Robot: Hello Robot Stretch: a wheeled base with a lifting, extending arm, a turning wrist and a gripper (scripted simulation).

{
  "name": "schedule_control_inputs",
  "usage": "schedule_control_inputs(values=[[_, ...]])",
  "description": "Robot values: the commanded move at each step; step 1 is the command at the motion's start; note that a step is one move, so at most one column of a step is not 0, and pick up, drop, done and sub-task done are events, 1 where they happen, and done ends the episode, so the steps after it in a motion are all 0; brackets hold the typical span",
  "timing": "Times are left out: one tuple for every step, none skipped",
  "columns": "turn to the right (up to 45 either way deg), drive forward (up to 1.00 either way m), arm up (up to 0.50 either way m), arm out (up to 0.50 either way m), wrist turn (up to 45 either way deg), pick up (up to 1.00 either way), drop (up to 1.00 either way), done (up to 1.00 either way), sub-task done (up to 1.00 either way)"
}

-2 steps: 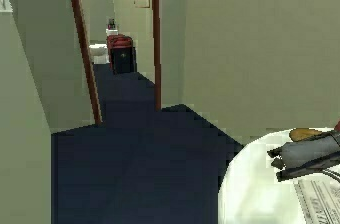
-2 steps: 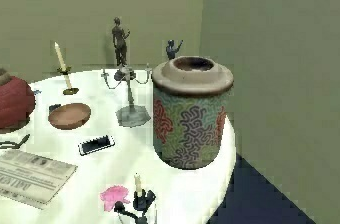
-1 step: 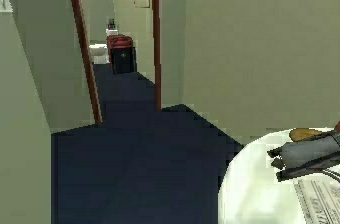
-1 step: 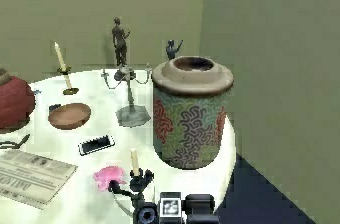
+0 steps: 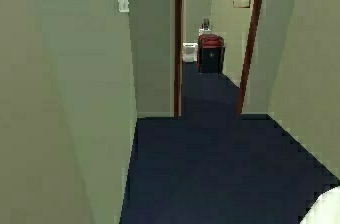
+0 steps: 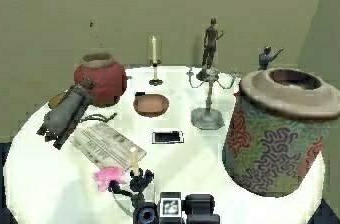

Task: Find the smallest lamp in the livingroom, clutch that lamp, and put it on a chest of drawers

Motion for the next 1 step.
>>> schedule_control_inputs(values=[[0.0, 0.25, 0.00, 0.00, 0.0, 0.00, 0.00, 0.00, 0.00]])
